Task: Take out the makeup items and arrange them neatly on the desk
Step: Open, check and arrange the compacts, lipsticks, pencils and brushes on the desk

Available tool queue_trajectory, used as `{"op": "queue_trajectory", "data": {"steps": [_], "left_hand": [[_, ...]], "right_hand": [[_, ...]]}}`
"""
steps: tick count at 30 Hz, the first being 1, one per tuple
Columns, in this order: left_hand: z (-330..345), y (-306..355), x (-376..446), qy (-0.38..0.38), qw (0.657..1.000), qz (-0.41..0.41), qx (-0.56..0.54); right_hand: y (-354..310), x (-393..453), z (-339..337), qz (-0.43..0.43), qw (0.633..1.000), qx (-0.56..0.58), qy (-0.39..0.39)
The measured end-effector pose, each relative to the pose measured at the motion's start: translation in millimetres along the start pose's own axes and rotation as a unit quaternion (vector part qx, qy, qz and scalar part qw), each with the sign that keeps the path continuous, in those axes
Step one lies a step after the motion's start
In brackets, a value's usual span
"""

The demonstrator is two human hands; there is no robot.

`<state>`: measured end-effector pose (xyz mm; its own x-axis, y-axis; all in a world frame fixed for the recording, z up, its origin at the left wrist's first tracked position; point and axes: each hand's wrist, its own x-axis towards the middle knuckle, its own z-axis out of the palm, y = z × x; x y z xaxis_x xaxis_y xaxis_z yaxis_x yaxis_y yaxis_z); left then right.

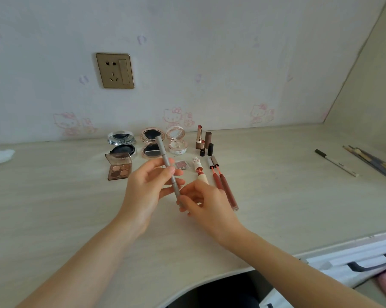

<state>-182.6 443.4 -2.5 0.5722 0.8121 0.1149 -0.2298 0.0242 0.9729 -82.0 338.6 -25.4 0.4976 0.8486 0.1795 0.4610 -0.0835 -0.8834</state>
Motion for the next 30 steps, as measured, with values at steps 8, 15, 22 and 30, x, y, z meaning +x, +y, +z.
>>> {"op": "queue_trajectory", "data": {"steps": [8,15,22,30], "left_hand": [[-20,-12,7,0.023,0.919,0.193,0.344],[-26,-31,1,-0.050,0.796,0.301,0.524],[-24,-33,-4,-0.069,0.755,0.317,0.569],[-20,-30,-7,-0.069,0.703,0.368,0.605]], "right_hand": [[14,2,-14,-0.003,0.999,-0.004,0.035],[20,1,-19,-0.085,0.988,-0.095,0.086],[33,-1,-16,-0.209,0.947,-0.199,0.144],[41,0,-16,-0.190,0.953,-0.195,0.134]]}}
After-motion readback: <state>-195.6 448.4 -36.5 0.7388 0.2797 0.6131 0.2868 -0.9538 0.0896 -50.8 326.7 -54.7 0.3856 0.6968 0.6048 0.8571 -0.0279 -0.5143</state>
